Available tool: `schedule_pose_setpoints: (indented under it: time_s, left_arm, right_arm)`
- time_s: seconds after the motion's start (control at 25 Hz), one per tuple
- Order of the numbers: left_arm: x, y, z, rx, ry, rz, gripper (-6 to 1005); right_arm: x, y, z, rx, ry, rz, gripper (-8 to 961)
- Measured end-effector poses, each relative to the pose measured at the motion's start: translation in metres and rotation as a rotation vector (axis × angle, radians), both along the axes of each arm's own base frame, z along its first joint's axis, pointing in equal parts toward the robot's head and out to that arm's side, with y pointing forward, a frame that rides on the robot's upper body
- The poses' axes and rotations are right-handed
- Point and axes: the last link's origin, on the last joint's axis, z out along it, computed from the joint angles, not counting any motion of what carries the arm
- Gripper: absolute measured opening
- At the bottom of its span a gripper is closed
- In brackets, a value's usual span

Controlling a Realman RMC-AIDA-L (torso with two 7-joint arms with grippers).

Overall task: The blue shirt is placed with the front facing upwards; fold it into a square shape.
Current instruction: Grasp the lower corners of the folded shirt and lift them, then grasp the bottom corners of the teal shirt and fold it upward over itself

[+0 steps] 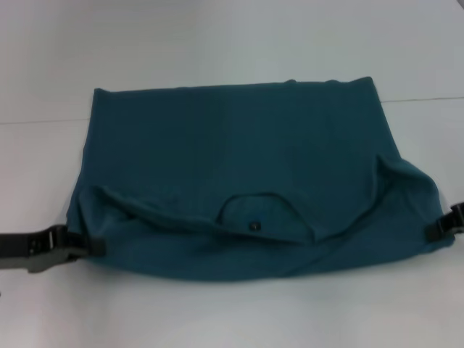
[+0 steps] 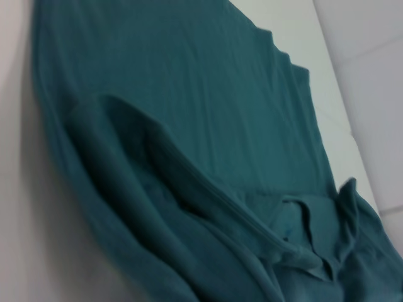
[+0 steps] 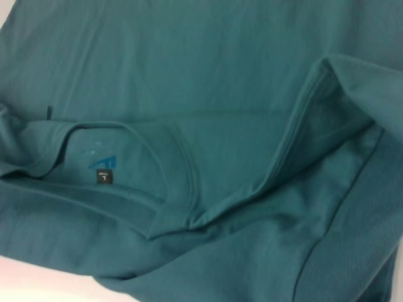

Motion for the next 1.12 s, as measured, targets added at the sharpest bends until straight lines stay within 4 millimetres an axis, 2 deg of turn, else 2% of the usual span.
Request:
schedule_pose_setpoints:
  time_s: [0.08,0.12,0.36,0.56,0.8,0.96,1.12]
  left_arm:
    - [-0.002,-0.018,0.004,-0.06,-0.013,-0.022,7]
    - [-0.002,-0.018,0.004,-0.06,-0.013,-0.022,7]
    - [-0.008,-0.057,0.006,-0.188,-0.036,-0.069,7]
    - [-0.01,-0.079,0.002,-0.286,-0.053,-0.106,6]
    - [-0.013,-0.076,0.008,-0.232,-0.067,-0.084,6]
    - [-0.008,-0.058,0.023,-0.165,-0.077,-0.078,7]
    - [0.001,-0.032,0.034,-0.127,-0.049,-0.052,10]
  right_arm:
    - [0.0,-0.007,0.002,-0.027,0.007,-0.001,93]
    - [0.0,-0.011,0.002,-0.042,0.012,0.001,94]
    - [0.0,-0.032,0.001,-0.155,0.049,0.026,103]
    - [0.0,-0.056,-0.008,-0.27,0.113,0.055,110]
    - [0.006,-0.064,-0.007,-0.245,0.145,0.054,119]
    - [0.005,-0.054,0.012,-0.128,0.191,0.068,125]
    - [0.004,-0.037,0.03,0.007,0.205,0.053,131]
